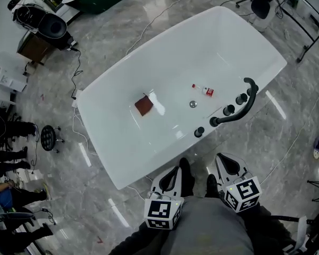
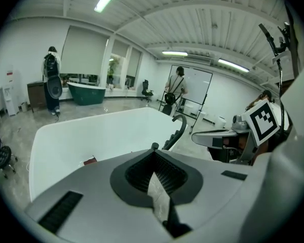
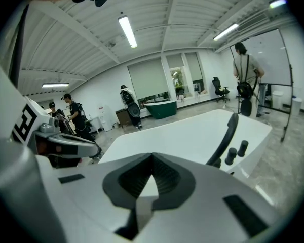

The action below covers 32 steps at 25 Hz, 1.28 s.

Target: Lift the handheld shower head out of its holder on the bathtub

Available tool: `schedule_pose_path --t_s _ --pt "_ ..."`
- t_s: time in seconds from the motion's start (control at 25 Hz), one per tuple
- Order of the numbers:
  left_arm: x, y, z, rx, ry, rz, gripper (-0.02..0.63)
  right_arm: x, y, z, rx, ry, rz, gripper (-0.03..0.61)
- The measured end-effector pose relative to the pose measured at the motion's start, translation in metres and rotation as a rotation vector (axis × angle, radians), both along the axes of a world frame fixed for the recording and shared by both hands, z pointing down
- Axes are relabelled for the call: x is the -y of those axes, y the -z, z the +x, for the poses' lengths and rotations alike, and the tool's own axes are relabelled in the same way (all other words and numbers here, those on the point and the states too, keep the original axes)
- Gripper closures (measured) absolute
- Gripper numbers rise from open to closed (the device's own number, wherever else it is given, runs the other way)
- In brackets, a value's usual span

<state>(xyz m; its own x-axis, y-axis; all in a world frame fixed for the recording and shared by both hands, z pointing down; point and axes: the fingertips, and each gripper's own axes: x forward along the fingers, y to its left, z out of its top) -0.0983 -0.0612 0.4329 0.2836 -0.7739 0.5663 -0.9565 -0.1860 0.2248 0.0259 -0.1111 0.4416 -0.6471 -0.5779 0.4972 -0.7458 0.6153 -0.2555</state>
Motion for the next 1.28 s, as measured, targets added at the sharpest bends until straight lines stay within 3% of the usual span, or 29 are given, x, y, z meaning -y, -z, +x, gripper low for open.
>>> schedule_pose_path --t_s 0.44,0.6,1.28 --pt "0.027 -0.015 -0.073 -0.041 0.04 0.001 0.611 0.028 -0.006 -0.068 -0.055 0.03 0.0 0.575" --pt "0.039 -0.01 -0.091 -0.04 0.061 0.042 0.611 0.035 -0.005 -0.078 -0.08 0.04 0.004 0.575" --pt "0.088 0.009 -0.072 -0.016 0.104 0.115 0.611 0.082 -0.008 -0.077 -0.051 0.113 0.009 0.575"
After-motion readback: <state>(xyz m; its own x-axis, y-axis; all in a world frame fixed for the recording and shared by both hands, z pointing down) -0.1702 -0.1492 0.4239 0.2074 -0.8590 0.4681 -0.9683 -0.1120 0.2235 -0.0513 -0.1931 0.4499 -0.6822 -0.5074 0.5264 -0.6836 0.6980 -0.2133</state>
